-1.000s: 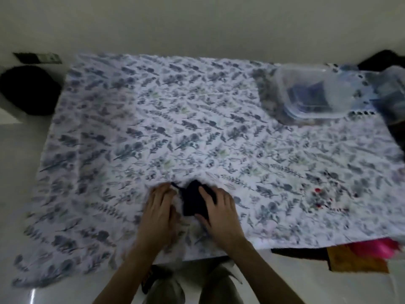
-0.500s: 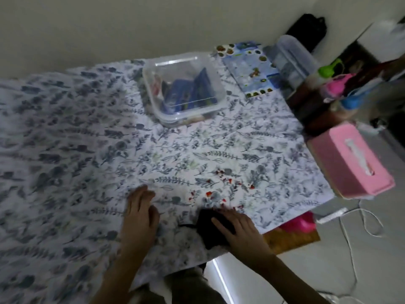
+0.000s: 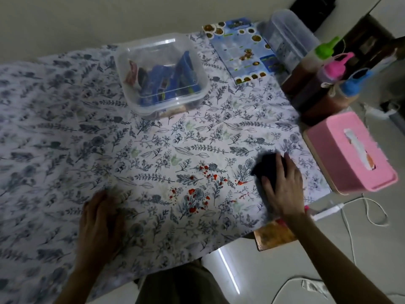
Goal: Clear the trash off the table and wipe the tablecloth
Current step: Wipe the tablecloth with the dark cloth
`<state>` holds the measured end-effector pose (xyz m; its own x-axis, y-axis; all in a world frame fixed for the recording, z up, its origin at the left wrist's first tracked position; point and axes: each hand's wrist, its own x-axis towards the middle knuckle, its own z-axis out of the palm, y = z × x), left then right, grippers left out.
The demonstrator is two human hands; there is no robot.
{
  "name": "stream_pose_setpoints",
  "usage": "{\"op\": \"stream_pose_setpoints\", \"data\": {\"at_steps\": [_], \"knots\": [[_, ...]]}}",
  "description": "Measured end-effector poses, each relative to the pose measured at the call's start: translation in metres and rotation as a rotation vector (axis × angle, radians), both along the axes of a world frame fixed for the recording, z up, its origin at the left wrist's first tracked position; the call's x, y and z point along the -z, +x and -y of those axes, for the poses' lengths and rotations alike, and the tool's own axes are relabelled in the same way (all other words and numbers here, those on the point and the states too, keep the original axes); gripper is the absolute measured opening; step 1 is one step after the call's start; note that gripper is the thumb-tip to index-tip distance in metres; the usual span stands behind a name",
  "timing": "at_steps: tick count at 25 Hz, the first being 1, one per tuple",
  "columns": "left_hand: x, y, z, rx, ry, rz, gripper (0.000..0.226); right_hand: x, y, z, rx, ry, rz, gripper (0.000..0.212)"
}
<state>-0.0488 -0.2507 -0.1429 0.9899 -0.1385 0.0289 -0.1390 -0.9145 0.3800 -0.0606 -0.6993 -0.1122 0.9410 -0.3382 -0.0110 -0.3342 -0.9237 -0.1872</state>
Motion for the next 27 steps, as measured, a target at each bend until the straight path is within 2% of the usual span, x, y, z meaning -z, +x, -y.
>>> {"op": "stream_pose_setpoints", "data": {"at_steps": [2, 4, 8, 11, 15, 17, 22, 25, 27], "knots": [[0.000, -0.001, 0.000, -0.012, 0.026, -0.011, 0.058, 0.003, 0.017, -0.032, 0.066, 0.042, 0.044, 0.069], [0.001, 0.000, 0.004, -0.013, 0.046, -0.008, 0.056, 0.006, 0.026, -0.078, 0.038, 0.067, 0.069, 0.065], [-0.001, 0.002, 0.002, -0.019, 0.084, -0.006, 0.053, 0.009, 0.036, -0.192, -0.315, 0.073, 0.058, 0.066], [-0.001, 0.002, 0.003, -0.007, 0.084, 0.006, 0.052, 0.020, 0.023, -0.253, -0.591, -0.010, 0.066, 0.069], [-0.001, 0.000, 0.002, -0.011, 0.096, -0.012, 0.055, 0.030, -0.013, -0.222, -0.716, -0.048, 0.097, 0.072], [-0.001, 0.000, 0.003, -0.009, 0.094, -0.025, 0.056, 0.024, -0.021, -0.169, -0.599, -0.058, 0.088, 0.071], [-0.004, 0.000, 0.003, -0.036, 0.076, -0.057, 0.057, 0.002, -0.033, -0.001, 0.022, -0.054, 0.094, 0.066], [-0.004, 0.000, 0.003, -0.031, 0.085, -0.055, 0.055, 0.004, -0.027, 0.002, 0.187, -0.016, 0.089, 0.065], [-0.003, 0.000, 0.002, -0.025, 0.100, -0.054, 0.054, 0.010, -0.020, -0.042, 0.150, 0.005, 0.126, 0.063]]}}
